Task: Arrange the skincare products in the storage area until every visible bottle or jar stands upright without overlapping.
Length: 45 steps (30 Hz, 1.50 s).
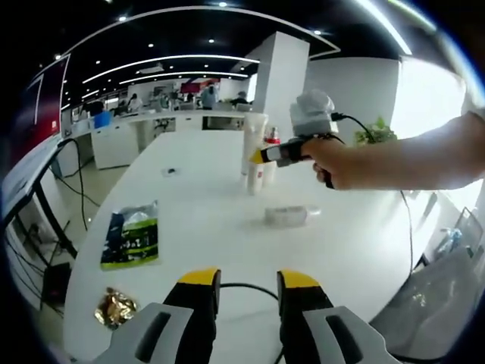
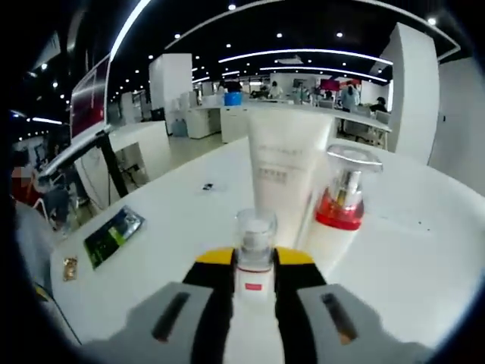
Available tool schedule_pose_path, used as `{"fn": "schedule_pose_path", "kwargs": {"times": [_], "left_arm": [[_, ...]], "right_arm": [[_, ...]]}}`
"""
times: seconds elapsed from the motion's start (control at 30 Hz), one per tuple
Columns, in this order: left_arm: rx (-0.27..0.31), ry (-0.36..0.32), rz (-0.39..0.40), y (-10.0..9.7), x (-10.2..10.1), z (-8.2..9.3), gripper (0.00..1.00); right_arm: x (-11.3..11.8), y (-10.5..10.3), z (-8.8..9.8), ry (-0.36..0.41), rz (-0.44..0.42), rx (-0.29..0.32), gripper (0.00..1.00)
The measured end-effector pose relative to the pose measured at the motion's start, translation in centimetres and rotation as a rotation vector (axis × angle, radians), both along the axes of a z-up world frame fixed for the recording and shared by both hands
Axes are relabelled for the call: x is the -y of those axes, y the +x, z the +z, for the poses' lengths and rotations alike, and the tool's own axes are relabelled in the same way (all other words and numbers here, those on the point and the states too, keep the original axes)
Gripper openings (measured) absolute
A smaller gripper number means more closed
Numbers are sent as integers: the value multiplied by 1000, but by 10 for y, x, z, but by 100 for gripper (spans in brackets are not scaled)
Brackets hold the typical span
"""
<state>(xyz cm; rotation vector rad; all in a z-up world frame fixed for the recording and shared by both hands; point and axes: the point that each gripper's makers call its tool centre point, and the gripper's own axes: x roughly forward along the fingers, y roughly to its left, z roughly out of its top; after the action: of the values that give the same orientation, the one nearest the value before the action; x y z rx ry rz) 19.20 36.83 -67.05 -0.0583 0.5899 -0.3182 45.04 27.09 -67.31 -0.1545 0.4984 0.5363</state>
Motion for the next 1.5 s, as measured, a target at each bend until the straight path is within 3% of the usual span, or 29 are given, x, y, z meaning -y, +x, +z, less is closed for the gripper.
{"fn": "schedule_pose_path", "kwargs": {"times": [0.5, 0.83, 1.1, 1.33, 1.5], "left_arm": [[3, 5, 2, 0, -2, 0, 30], [0, 12, -7, -1, -1, -1, 29], [-3, 14, -5, -2, -2, -2, 28], [-11, 23, -12, -2, -2, -4, 28], [-14, 28, -14, -2, -2, -5, 27]], "right_arm": [[-1, 0, -1, -49, -16, 38, 20], [3, -2, -10, -67, -20, 10, 23], [1, -5, -22, -70, -7, -28, 28], [5, -10, -45, -63, -4, -129, 27], [4, -14, -50, -52, -16, -163, 26]]}}
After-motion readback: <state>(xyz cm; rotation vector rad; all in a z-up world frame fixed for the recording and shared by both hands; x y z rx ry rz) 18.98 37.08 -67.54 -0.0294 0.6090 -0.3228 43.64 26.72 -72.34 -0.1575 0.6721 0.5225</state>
